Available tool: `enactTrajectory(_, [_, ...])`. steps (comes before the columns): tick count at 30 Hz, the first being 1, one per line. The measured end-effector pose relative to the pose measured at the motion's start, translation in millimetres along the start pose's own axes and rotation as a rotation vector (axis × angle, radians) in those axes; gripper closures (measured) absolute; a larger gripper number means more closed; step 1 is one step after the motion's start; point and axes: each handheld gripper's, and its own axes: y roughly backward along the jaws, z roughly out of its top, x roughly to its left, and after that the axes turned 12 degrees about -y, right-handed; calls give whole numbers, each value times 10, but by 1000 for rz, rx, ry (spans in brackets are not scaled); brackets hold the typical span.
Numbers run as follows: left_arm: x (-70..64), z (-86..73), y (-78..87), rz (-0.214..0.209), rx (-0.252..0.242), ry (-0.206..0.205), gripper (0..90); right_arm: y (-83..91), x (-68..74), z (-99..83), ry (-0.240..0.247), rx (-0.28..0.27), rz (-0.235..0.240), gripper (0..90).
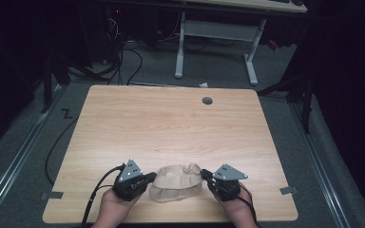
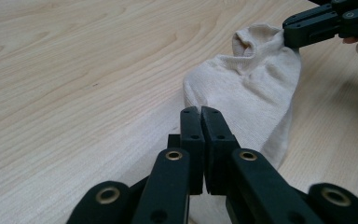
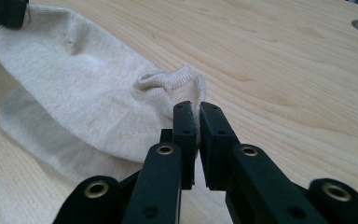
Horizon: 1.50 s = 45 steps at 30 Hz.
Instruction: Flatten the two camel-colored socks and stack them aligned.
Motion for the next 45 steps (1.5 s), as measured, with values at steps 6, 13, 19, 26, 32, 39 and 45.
enactTrajectory(6, [-23,-56,86,3,10,2,881,43,59,-62,12,14,7,853])
enactTrajectory(13, [-125,-121,136,0,44,-19,881,23,105,-114,22,37,22,852])
enactTrajectory(19, [-199,-177,74,-16,94,-41,881,-24,113,-129,22,57,20,853])
enactTrajectory(26, [-218,-194,41,-20,121,-52,880,-67,88,-143,16,72,28,852])
enactTrajectory(32, [-201,-191,67,-8,111,-48,880,-81,105,-138,24,71,28,852])
enactTrajectory(39, [-208,-246,-35,-20,175,-57,878,-126,103,-166,25,118,28,851])
enactTrajectory(45, [-168,-267,-67,0,189,-63,875,-178,113,-188,33,150,23,849])
